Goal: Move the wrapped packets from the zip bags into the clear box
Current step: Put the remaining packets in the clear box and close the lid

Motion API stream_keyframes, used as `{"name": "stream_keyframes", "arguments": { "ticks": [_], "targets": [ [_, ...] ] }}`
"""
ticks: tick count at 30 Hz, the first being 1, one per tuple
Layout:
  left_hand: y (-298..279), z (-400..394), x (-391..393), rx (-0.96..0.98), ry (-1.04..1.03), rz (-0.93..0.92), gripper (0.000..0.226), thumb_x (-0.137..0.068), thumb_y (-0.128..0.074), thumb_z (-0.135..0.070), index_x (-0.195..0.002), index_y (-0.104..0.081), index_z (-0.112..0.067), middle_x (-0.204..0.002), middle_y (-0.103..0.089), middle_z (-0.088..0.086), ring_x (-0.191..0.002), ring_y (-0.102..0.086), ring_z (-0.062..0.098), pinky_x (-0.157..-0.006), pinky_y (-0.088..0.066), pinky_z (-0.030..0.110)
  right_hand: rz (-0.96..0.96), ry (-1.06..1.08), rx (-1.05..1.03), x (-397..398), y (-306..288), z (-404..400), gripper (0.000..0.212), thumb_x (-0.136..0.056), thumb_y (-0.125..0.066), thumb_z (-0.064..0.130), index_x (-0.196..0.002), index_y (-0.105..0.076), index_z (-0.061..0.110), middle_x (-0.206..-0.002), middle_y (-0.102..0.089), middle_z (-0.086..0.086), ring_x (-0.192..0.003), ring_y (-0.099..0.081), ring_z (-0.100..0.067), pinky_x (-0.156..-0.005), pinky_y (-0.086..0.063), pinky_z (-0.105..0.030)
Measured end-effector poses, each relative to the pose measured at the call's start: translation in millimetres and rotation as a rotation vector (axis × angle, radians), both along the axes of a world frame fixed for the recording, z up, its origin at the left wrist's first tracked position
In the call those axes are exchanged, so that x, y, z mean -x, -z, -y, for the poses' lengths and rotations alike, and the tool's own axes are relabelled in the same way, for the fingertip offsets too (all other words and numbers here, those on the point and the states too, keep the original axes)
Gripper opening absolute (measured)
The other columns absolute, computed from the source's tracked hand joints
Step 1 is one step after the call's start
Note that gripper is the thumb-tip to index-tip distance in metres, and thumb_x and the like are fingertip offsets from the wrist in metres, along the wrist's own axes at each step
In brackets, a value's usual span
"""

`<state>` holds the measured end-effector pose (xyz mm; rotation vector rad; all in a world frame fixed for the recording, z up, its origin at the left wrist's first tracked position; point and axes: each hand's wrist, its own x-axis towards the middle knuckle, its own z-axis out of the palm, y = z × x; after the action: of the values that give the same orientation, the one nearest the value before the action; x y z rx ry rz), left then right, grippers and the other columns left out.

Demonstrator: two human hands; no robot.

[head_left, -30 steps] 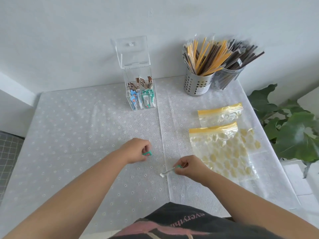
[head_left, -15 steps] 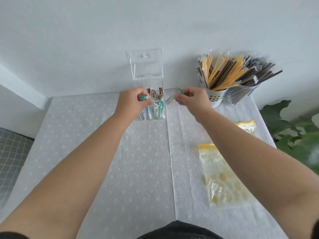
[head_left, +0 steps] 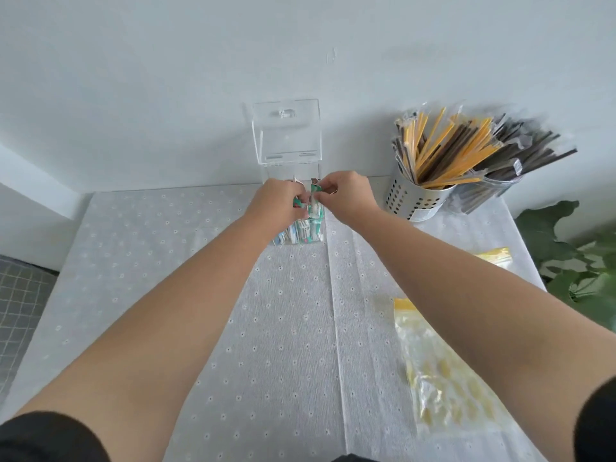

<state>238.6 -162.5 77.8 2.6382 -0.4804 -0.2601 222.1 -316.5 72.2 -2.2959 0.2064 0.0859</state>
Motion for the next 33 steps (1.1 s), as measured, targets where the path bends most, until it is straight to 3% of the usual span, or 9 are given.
{"name": "stream_keyframes", "arguments": {
  "ticks": [7,12,14,18,22,24,28,31,33],
  "targets": [
    [-5,-5,-4,0.004,0.058,-0.028,0.009,-0.082,-0.073,-0.011,-0.09,-0.077,-0.009,-0.087,-0.072,0.004,-0.078,-0.065,0.02,-0.076,-0.05,0.027,-0.059,-0.067,0.149,-9,6,-2,0.016,-0.085,-0.066,0.032,-0.092,-0.072,0.019,-0.076,-0.058,0.002,-0.071,-0.056,-0.018,-0.059,-0.044,-0.027],
    [-3,-1,0,-0.078,0.117,0.042,0.007,-0.082,-0.069,-0.007,-0.082,-0.076,-0.006,-0.082,-0.066,0.007,-0.075,-0.059,0.021,-0.068,-0.041,0.026,0.012,0.002,0.05,-18,4,1,0.015,-0.085,-0.067,0.036,-0.089,-0.072,0.022,-0.061,-0.049,0.009,-0.055,-0.046,-0.009,-0.048,-0.034,-0.022],
    [-1,0,2,-0.067,0.098,0.031,0.007,-0.083,-0.069,-0.006,-0.085,-0.076,-0.008,-0.081,-0.068,0.003,-0.075,-0.06,0.019,-0.068,-0.037,0.022,-0.039,-0.034,0.077,-18,4,2,0.017,-0.085,-0.068,0.035,-0.094,-0.073,0.021,-0.069,-0.056,0.008,-0.063,-0.051,-0.012,-0.053,-0.037,-0.022],
    [3,3,3,-0.047,0.024,0.013,0.009,-0.081,-0.073,-0.009,-0.09,-0.076,-0.011,-0.089,-0.074,0.007,-0.079,-0.069,0.022,-0.076,-0.052,0.029,-0.158,-0.15,0.265,-17,5,2,0.019,-0.088,-0.063,0.031,-0.102,-0.072,0.022,-0.098,-0.069,-0.003,-0.08,-0.061,-0.023,-0.065,-0.042,-0.026],
    [6,6,2,-0.072,0.019,0.024,0.016,-0.08,-0.065,-0.004,-0.086,-0.076,-0.013,-0.087,-0.075,0.007,-0.081,-0.069,0.026,-0.078,-0.056,0.037,-0.186,-0.232,0.519,-21,3,-7,0.014,-0.086,-0.054,0.013,-0.09,-0.066,0.015,-0.085,-0.065,-0.006,-0.074,-0.061,-0.029,-0.06,-0.044,-0.029],
    [8,5,1,-0.061,-0.026,0.04,0.017,-0.078,-0.072,-0.011,-0.093,-0.075,-0.017,-0.092,-0.071,0.005,-0.086,-0.066,0.026,-0.078,-0.054,0.037,-0.209,-0.267,0.589,-24,1,-11,0.009,-0.084,-0.051,0.008,-0.084,-0.057,0.014,-0.074,-0.055,-0.004,-0.073,-0.058,-0.03,-0.06,-0.044,-0.03],
    [10,2,-1,-0.096,-0.085,0.07,0.031,-0.076,-0.08,-0.027,-0.107,-0.074,-0.025,-0.1,-0.052,0.003,-0.095,-0.055,0.025,-0.075,-0.046,0.034,-0.19,-0.297,0.52,-32,1,-10,0.014,-0.083,-0.054,0.015,-0.09,-0.066,0.014,-0.082,-0.06,-0.002,-0.08,-0.063,-0.029,-0.06,-0.044,-0.029],
    [10,5,-3,-0.141,-0.068,0.036,0.027,-0.08,-0.076,-0.031,-0.107,-0.074,-0.031,-0.094,-0.042,-0.002,-0.098,-0.053,0.023,-0.073,-0.04,0.032,-0.142,-0.271,0.429,-34,0,-4,0.015,-0.081,-0.059,0.019,-0.085,-0.07,0.029,-0.099,-0.067,0.001,-0.084,-0.066,-0.027,-0.063,-0.046,-0.027],
    [12,8,-4,-0.178,-0.051,0.013,0.023,-0.081,-0.073,-0.033,-0.104,-0.075,-0.033,-0.093,-0.041,-0.002,-0.1,-0.053,0.024,-0.074,-0.041,0.032,-0.16,-0.287,0.46,-34,1,-3,0.014,-0.081,-0.061,0.02,-0.087,-0.072,0.026,-0.099,-0.068,0.0,-0.086,-0.066,-0.027,-0.065,-0.048,-0.028]
  ]
}}
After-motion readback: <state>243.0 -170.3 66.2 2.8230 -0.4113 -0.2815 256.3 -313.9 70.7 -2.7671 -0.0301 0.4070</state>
